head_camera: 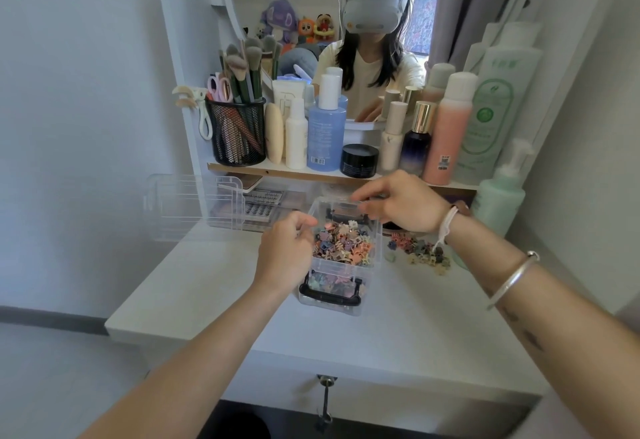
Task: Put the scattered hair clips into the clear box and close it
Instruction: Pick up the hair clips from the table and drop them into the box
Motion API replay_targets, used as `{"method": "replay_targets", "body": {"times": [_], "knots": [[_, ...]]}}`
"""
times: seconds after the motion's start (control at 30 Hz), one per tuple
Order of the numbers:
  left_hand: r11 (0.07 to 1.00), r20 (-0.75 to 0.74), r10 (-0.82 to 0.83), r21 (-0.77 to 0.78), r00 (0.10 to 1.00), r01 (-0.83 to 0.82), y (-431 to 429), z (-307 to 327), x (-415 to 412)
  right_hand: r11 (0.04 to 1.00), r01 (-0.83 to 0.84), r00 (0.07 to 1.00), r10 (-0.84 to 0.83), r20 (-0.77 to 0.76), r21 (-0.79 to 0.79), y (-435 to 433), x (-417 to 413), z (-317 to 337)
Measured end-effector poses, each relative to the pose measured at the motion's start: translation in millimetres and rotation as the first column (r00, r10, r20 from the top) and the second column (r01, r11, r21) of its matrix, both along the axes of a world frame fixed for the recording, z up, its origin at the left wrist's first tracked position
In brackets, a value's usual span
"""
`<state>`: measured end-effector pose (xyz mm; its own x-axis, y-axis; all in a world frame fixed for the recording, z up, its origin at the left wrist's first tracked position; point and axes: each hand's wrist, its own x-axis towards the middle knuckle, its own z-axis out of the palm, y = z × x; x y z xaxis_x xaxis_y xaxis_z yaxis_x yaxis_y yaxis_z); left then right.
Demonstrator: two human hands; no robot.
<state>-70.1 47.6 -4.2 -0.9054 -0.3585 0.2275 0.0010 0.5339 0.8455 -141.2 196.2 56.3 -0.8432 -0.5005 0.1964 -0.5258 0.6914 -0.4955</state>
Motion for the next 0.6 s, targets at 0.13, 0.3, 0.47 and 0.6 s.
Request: {"method": "replay_targets", "body": {"times": [0.13, 0.3, 0.47, 0.6], "knots": [[1.0, -0.005, 0.002, -0.011, 1.0, -0.002, 1, -1, -1, 0.98, 0.171, 0.985, -0.169, 0.034, -0.1, 18, -13, -5], [1.0, 0.001, 0.001, -0.03, 1.0, -0.001, 1, 0, -1, 0.899, 0.18, 0.978, -0.208, 0.027, 0.4, 35, -20, -47], [0.999, 0.005, 0.007, -0.045, 1.0, -0.006, 1, 0, -1, 0.842, 0.125, 0.985, -0.168, 0.036, 0.524, 28, -28, -70], [0.999, 0.01, 0.002, -0.037, 1.0, -0.002, 1, 0, -1, 0.837, 0.116, 0.992, -0.125, -0.02, 0.535, 23, -30, -70]]}}
